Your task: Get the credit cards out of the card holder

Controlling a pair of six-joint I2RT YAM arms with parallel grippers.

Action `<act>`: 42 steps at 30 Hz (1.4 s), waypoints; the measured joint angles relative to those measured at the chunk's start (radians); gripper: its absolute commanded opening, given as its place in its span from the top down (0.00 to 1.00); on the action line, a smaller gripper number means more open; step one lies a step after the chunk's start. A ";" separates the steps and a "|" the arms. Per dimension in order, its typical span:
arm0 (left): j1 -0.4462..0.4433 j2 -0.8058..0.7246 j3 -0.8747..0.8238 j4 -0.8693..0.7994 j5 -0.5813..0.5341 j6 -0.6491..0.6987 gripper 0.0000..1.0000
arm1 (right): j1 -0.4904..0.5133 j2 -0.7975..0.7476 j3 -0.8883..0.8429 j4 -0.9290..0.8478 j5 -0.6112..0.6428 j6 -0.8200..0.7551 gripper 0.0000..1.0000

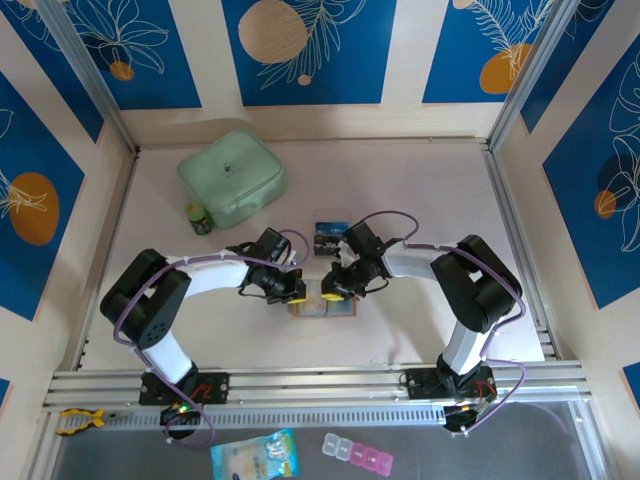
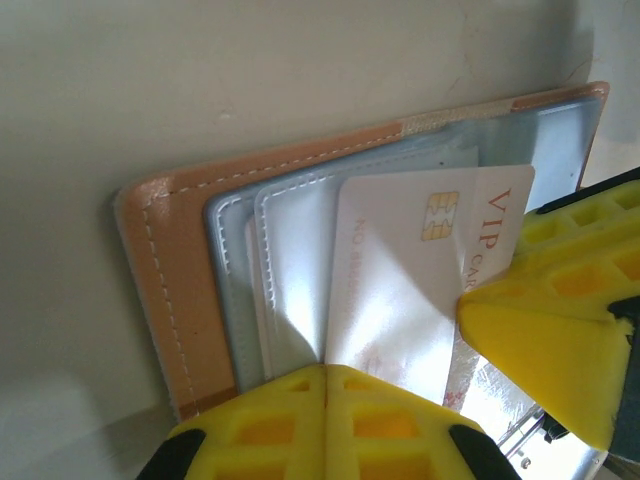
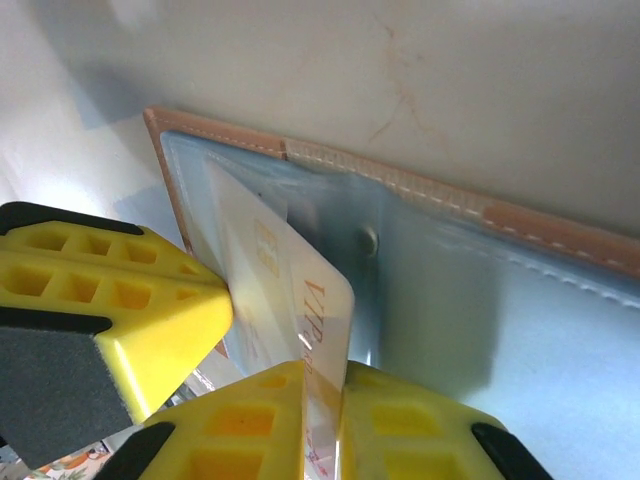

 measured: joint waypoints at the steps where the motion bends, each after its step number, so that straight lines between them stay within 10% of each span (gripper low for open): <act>1: 0.000 0.000 0.000 0.000 0.000 0.000 1.00 | -0.002 -0.002 -0.003 0.002 -0.003 0.000 0.89; 25: 0.000 -0.002 0.003 -0.004 -0.002 0.003 0.98 | -0.062 -0.214 -0.035 -0.214 0.055 -0.153 1.00; 42: 0.001 -0.062 0.013 0.023 -0.028 -0.005 0.90 | -0.067 -0.213 0.240 -0.518 0.277 -0.840 1.00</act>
